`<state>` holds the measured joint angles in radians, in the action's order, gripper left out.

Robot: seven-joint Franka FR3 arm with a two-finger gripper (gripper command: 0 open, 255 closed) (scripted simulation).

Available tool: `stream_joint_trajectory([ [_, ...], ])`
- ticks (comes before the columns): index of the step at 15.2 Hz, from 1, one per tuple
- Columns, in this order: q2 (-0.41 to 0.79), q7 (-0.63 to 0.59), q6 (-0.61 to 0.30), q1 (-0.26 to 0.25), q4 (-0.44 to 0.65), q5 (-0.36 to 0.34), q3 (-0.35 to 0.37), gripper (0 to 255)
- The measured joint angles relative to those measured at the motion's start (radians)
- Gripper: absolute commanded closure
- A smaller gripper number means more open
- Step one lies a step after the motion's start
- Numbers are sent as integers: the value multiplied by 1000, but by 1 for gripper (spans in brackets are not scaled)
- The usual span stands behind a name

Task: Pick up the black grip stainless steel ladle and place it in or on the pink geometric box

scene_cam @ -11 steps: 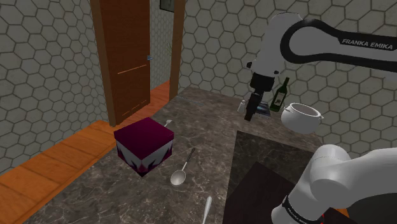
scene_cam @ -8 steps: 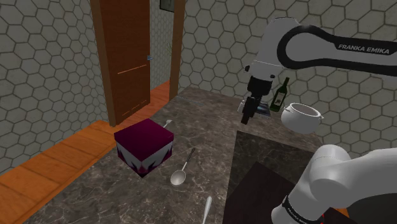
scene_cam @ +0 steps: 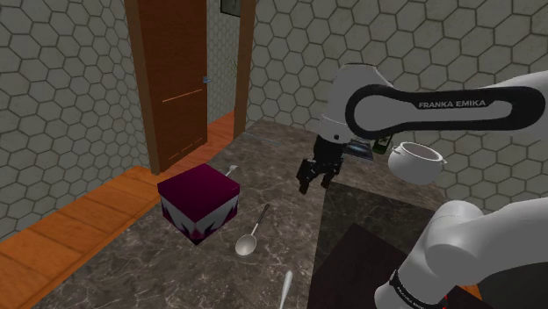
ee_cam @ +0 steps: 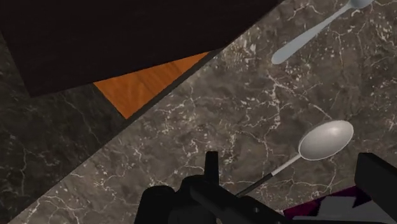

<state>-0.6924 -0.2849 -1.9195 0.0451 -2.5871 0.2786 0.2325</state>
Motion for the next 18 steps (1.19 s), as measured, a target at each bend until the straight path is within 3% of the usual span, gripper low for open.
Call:
stream_joint_trajectory([
  [5, 128, -259, -186, 46, -20, 60, 132, 0],
  [10, 328, -531, -400, 122, -3, 59, 265, 0],
  [14, 514, -784, -551, 207, 46, -31, 354, 0],
  [18, 695, -1093, -673, 263, 93, -208, 395, 0],
])
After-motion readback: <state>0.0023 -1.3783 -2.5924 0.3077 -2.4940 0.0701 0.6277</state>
